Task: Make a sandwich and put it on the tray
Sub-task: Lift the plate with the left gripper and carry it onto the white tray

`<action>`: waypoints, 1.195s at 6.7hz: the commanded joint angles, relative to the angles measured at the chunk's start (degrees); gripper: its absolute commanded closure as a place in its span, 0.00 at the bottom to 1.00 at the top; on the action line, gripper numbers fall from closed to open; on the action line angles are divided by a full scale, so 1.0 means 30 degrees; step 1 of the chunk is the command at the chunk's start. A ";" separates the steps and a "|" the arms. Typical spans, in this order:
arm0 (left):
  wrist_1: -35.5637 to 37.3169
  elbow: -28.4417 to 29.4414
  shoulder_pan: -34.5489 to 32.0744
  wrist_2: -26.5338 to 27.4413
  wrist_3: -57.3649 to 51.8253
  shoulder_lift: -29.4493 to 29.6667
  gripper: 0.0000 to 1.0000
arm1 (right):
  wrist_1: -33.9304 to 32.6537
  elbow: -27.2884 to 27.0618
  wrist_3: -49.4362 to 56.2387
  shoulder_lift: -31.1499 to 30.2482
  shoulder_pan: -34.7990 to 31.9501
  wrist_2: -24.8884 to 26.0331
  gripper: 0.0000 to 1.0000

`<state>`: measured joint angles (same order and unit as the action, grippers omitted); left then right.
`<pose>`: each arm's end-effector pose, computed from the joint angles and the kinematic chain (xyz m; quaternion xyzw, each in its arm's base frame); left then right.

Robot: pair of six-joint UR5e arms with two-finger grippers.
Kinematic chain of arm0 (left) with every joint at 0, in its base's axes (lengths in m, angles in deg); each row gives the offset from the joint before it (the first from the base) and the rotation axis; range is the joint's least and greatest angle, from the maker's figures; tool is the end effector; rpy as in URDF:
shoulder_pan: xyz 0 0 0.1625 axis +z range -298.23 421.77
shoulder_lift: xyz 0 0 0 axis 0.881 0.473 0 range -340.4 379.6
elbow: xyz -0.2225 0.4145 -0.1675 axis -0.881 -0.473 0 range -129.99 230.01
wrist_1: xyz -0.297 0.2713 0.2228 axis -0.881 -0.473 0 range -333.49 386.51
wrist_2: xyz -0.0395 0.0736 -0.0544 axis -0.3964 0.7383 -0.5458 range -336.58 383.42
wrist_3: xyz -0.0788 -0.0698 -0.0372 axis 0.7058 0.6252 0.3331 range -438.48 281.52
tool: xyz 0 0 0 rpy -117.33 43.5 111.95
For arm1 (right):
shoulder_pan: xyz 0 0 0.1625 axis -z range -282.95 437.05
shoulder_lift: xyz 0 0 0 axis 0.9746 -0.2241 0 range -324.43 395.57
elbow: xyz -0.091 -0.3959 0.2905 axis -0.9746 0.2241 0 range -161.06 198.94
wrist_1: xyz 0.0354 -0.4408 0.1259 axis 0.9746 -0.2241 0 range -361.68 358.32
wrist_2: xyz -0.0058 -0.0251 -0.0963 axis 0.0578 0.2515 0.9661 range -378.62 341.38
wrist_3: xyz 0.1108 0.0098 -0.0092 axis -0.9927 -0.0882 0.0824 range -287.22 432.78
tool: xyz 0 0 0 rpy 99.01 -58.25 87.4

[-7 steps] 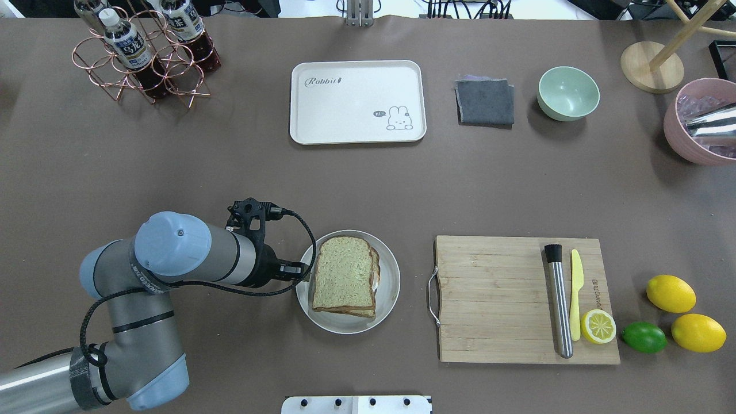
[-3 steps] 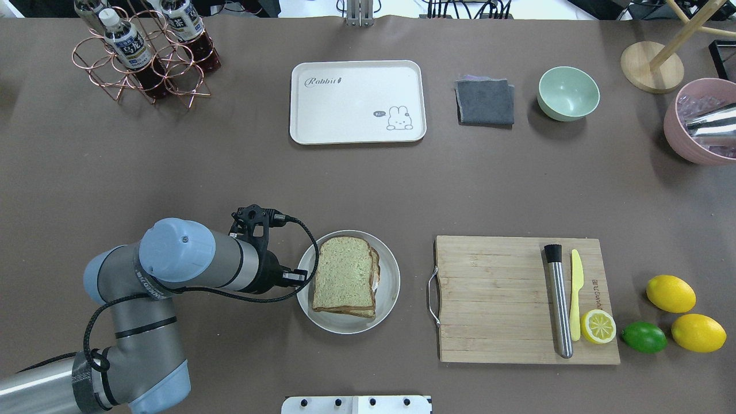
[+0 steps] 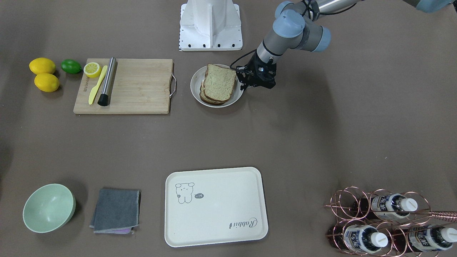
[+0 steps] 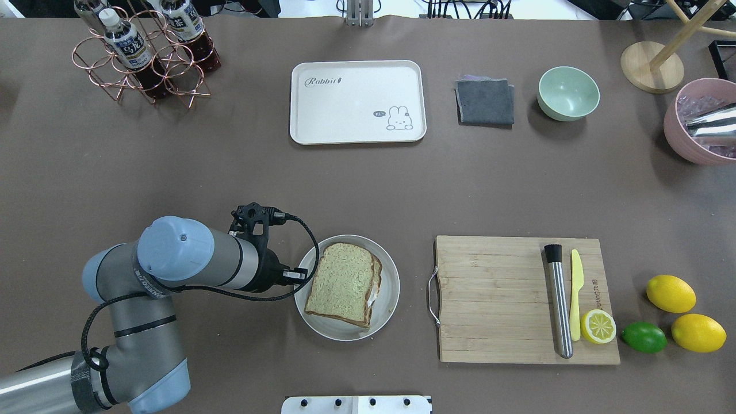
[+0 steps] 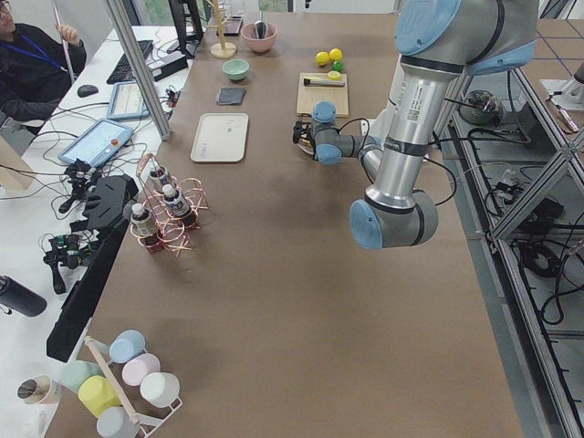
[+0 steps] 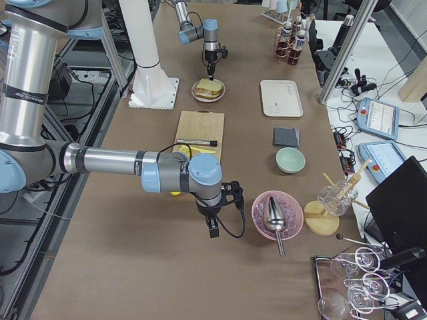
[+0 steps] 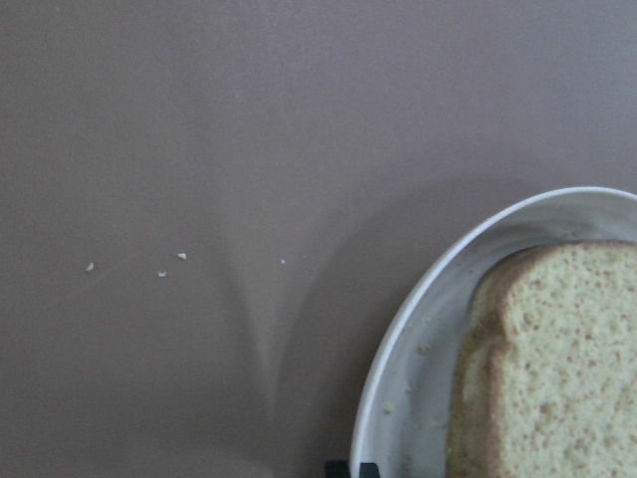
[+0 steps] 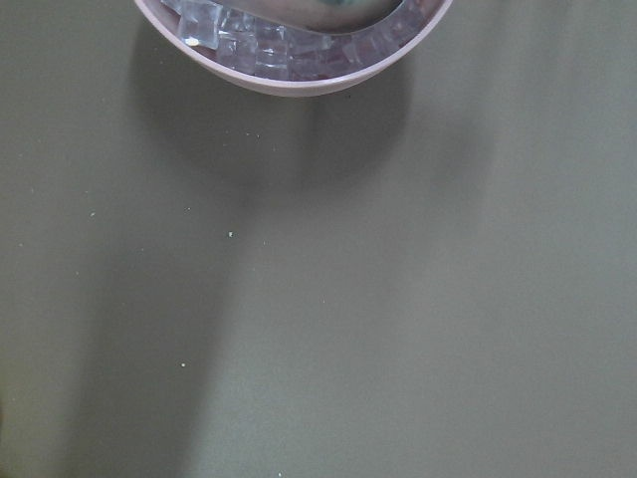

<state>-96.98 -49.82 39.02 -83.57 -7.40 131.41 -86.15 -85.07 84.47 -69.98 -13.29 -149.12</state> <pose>0.6057 -0.3631 0.3497 0.0730 0.5418 0.0516 0.8357 0.0632 -0.4110 0.7332 0.0688 -0.3406 -0.1047 0.9318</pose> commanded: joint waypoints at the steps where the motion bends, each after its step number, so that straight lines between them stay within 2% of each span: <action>1: 0.0087 -0.0294 -0.0878 -0.0225 -0.0022 0.0114 1.00 | 0.0003 0.0185 0.0028 -0.0002 -0.0034 0.0169 0.00; 2: 0.0407 -0.0150 -0.1986 -0.1473 -0.0080 0.0724 1.00 | 0.0061 0.0593 -0.0001 0.0085 -0.0034 0.0141 0.00; 3: 0.0613 0.0547 -0.3563 -0.3661 -0.0197 0.1426 1.00 | 0.0061 0.0626 -0.0146 0.0057 -0.0063 0.0199 0.00; 4: 0.0586 0.1888 -0.4797 -0.4959 -0.0256 0.2390 1.00 | 0.0061 0.0916 -0.0176 0.0086 -0.0064 0.0200 0.00; 5: 0.0586 0.4077 -0.5941 -0.5813 -0.1243 0.3879 1.00 | 0.0061 0.0948 -0.0177 0.0086 -0.0180 0.0200 0.00; 7: 0.0586 1.0073 -0.8636 -0.7717 -0.4435 0.7507 1.00 | 0.0061 0.0949 -0.0177 0.0028 -0.0298 0.0200 0.00; 8: 0.0557 1.2773 -0.9169 -0.7726 -0.4910 0.9383 1.00 | 0.0061 0.0949 -0.0235 0.0027 -0.0327 0.0171 0.00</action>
<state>-95.24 -21.34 14.28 -105.51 -19.43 153.01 -85.96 -82.22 83.90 -69.84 -14.14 -148.54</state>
